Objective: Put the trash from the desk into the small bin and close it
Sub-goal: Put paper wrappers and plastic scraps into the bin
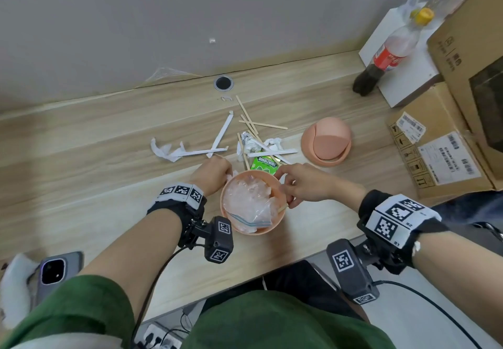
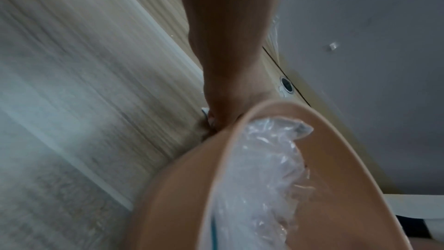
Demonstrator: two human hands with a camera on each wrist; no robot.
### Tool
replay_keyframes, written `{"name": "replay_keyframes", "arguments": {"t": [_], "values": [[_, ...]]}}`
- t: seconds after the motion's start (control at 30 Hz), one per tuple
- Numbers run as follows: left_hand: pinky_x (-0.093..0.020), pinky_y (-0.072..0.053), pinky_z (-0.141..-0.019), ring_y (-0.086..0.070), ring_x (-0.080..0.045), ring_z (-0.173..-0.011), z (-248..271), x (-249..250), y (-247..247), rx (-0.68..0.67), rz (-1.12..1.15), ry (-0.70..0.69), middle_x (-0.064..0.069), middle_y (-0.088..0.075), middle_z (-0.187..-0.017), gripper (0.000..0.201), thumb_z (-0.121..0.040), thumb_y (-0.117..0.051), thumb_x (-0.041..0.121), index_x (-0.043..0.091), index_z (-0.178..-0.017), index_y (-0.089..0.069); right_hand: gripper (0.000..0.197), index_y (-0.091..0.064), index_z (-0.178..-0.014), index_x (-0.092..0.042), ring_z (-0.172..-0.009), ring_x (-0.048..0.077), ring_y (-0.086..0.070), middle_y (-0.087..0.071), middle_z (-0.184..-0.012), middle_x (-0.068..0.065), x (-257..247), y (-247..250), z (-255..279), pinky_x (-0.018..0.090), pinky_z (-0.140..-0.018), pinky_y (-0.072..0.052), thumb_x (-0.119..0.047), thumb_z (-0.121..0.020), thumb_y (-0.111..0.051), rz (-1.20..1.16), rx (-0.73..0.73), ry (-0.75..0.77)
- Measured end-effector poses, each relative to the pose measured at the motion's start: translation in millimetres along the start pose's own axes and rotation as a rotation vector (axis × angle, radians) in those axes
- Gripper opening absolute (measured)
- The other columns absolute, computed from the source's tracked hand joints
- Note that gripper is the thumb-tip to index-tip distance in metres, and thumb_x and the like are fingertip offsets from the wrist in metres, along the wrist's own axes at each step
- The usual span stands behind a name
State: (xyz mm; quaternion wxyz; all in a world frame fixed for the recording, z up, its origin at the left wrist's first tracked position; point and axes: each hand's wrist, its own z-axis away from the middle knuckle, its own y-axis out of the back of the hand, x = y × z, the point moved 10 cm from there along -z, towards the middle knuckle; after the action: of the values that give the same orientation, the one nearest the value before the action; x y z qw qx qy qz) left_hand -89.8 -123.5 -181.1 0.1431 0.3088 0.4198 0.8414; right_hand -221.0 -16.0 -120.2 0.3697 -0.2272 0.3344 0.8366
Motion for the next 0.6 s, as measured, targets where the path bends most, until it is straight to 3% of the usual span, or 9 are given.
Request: {"name": "replay_keyframes", "arguments": {"t": [0.1, 0.2, 0.27, 0.33, 0.4, 0.47, 0.6], "values": [[-0.026, -0.04, -0.07, -0.065, -0.027, -0.087, 8, -9, -2, -0.025, -0.012, 0.03, -0.013, -0.072, -0.092, 0.019, -0.085, -0.054, -0.002, 0.005, -0.085, -0.073, 0.016, -0.055, -0.105, -0.014, -0.066, 0.027, -0.072, -0.069, -0.068, 0.004, -1, 1, -2, 0.044, -0.077, -0.059, -0.014, -0.09, -0.052, 0.019, -0.002, 0.008], [-0.016, -0.038, -0.07, -0.064, -0.017, -0.084, 26, -11, 11, -0.017, 0.047, -0.005, -0.004, -0.075, -0.091, 0.016, -0.086, -0.061, 0.005, 0.008, -0.088, -0.076, 0.017, -0.056, -0.106, -0.014, -0.066, 0.025, -0.072, -0.07, -0.067, 0.004, -6, 3, -1, 0.046, -0.079, -0.058, -0.016, -0.089, -0.053, 0.036, -0.004, 0.013], [-0.007, -0.036, -0.063, -0.062, -0.011, -0.08, 41, -8, 27, -0.026, 0.131, -0.027, 0.001, -0.073, -0.086, 0.015, -0.085, -0.064, 0.007, 0.012, -0.091, -0.078, 0.019, -0.055, -0.108, -0.013, -0.063, 0.023, -0.072, -0.069, -0.067, 0.003, -8, 6, -2, 0.044, -0.081, -0.058, -0.016, -0.09, -0.052, 0.048, 0.002, 0.005], [-0.011, -0.044, -0.063, -0.064, -0.01, -0.072, 57, -11, 45, -0.042, 0.238, -0.009, 0.002, -0.072, -0.077, 0.017, -0.083, -0.066, 0.006, 0.018, -0.089, -0.077, 0.019, -0.054, -0.11, -0.013, -0.063, 0.022, -0.071, -0.068, -0.065, 0.0, -14, 7, -3, 0.044, -0.082, -0.058, -0.017, -0.091, -0.052, 0.052, 0.003, 0.004], [-0.02, -0.054, -0.066, -0.068, -0.013, -0.069, 71, -12, 66, -0.049, 0.404, -0.003, -0.006, -0.074, -0.077, 0.022, -0.083, -0.066, 0.0, 0.019, -0.086, -0.075, 0.022, -0.054, -0.112, -0.011, -0.067, 0.025, -0.071, -0.067, -0.063, -0.001, -18, 6, -5, 0.044, -0.082, -0.058, -0.018, -0.091, -0.052, 0.05, 0.004, 0.003], [-0.02, -0.057, -0.068, -0.069, -0.013, -0.068, 84, -8, 89, -0.033, 0.566, 0.001, -0.013, -0.074, -0.084, 0.022, -0.086, -0.063, -0.005, 0.014, -0.087, -0.074, 0.024, -0.053, -0.113, -0.011, -0.071, 0.028, -0.072, -0.068, -0.067, 0.004, -22, 5, -5, 0.044, -0.084, -0.057, -0.021, -0.091, -0.052, 0.071, 0.001, 0.001], [-0.013, -0.053, -0.065, -0.066, -0.004, -0.063, 108, 13, 136, 0.034, 0.768, -0.029, -0.009, -0.069, -0.082, 0.014, -0.088, -0.06, -0.009, -0.008, -0.098, -0.07, 0.026, -0.053, -0.112, -0.012, -0.064, 0.02, -0.072, -0.072, -0.075, 0.012, -27, 5, -3, 0.038, -0.084, -0.057, -0.03, -0.092, -0.051, 0.154, 0.007, 0.011]]}}
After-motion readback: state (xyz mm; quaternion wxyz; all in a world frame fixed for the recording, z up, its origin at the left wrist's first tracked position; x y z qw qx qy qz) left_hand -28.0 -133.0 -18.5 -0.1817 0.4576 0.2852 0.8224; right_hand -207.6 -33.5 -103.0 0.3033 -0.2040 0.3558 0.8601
